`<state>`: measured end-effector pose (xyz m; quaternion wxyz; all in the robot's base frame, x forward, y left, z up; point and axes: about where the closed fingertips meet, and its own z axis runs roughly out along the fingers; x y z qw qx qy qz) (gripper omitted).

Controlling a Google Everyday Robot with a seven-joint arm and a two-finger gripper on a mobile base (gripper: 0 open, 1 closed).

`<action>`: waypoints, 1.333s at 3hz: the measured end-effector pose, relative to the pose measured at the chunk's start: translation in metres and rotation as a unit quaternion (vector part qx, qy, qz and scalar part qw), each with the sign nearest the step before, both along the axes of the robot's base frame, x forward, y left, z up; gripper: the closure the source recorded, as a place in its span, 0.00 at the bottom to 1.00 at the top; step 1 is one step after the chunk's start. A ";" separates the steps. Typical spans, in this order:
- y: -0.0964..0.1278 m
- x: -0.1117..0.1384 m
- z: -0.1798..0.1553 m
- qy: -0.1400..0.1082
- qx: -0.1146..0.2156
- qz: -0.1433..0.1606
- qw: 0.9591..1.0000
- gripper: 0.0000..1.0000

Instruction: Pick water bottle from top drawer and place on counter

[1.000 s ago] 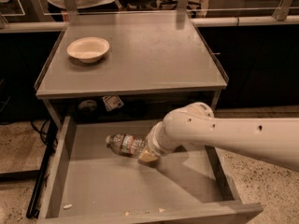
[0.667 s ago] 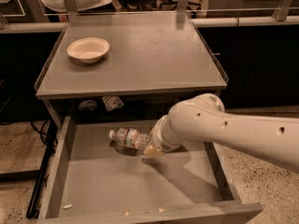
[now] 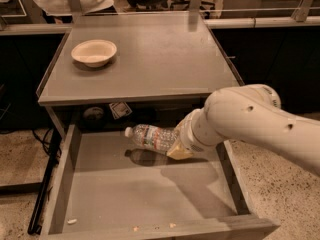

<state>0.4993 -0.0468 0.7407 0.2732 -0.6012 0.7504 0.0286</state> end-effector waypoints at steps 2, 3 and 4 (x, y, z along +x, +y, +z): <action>-0.033 -0.019 0.124 -0.058 0.039 0.025 0.997 1.00; -0.032 -0.019 0.126 -0.062 0.039 0.027 0.997 1.00; -0.032 -0.018 0.132 -0.070 0.038 0.030 0.996 1.00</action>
Offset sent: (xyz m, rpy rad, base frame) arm -0.0314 -0.0510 0.2020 0.0374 -0.2350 0.0646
